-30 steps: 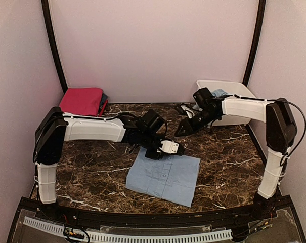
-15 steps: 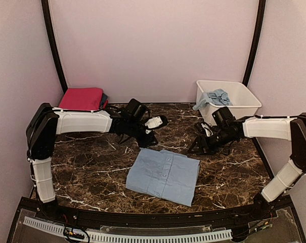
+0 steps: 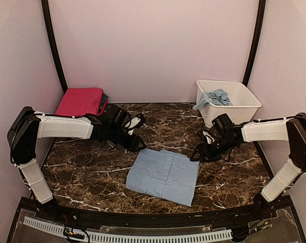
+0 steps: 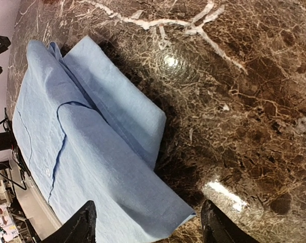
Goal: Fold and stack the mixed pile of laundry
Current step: Fold the 2/3-rectangle-folded shirt at the center of the board, then smooth out the square-folded shirt at the center of the board.
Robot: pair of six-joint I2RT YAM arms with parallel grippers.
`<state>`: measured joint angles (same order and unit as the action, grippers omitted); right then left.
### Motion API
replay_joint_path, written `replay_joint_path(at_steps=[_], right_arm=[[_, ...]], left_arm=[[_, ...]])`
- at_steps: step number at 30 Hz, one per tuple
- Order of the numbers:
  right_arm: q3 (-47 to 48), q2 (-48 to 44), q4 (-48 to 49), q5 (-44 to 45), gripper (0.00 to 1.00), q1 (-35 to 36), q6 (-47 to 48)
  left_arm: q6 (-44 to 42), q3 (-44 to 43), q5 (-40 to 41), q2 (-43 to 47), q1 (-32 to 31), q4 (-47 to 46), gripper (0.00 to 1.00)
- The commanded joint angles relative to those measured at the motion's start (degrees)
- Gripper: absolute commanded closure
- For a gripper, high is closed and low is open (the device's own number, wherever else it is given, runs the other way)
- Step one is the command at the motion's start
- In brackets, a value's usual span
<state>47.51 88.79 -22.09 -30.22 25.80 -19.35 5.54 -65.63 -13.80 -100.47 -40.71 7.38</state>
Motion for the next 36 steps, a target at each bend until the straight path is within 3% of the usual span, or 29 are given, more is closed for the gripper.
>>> replay_joint_path(at_steps=[1,6,13,18,24,32,36], right_arm=[[0.75,3.46,3.5,-1.13,0.35,-0.2,0.76],[0.7,5.15,3.49,-3.01,0.52,-0.49,2.04],[1.15,-0.05,1.41,-4.19,0.75,-0.49,1.13],[2.03,-4.21,-2.3,-3.67,1.0,-0.4,1.12],[-0.21,-8.13,-4.45,-2.89,1.0,-0.4,-0.32],[-1.48,-1.57,-5.07,9.77,1.0,-0.17,-1.72],[-1.94,1.74,-2.14,10.84,1.0,0.24,-2.48]], left_arm=[[4.25,1.7,-1.8,2.87,0.43,-3.09,0.51],[5.5,1.93,-3.1,3.08,1.67,-4.53,0.52],[5.35,2.29,-3.25,3.04,1.95,-5.05,0.52],[5.37,3.06,-2.54,3.48,2.08,-5.21,0.53],[5.17,3.28,-2.56,3.41,2.19,-5.48,0.53],[7.37,3.49,-3.87,2.07,2.21,-6.73,0.53],[9.28,3.31,-5.73,1.12,2.23,-7.18,0.53]])
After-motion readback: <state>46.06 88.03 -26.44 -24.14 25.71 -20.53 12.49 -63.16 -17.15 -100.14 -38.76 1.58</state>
